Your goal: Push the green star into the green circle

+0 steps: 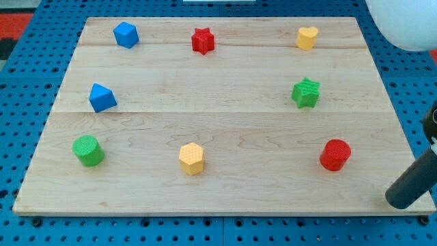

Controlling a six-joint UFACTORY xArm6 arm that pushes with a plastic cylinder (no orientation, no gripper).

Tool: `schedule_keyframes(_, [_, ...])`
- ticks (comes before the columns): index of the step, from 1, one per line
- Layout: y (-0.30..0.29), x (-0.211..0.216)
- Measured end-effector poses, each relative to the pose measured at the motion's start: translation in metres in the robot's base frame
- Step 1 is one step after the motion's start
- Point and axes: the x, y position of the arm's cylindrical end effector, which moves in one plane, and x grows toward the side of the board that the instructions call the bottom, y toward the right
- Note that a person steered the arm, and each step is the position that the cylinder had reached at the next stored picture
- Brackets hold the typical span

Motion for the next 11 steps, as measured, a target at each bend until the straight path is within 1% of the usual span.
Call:
schedule_keyframes(1, [0.008, -0.007])
schedule_keyframes(2, [0.084, -0.070])
schedule_keyframes(3, [0.078, -0.138])
schedule_keyframes(4, [0.045, -0.210])
schedule_keyframes(5, [-0.050, -0.223])
schedule_keyframes(6, [-0.107, -0.202])
schedule_keyframes(8, [-0.106, -0.170])
schedule_keyframes(9, [-0.202, -0.170])
schedule_keyframes(10, [-0.271, -0.175])
schedule_keyframes(11, [-0.196, -0.180])
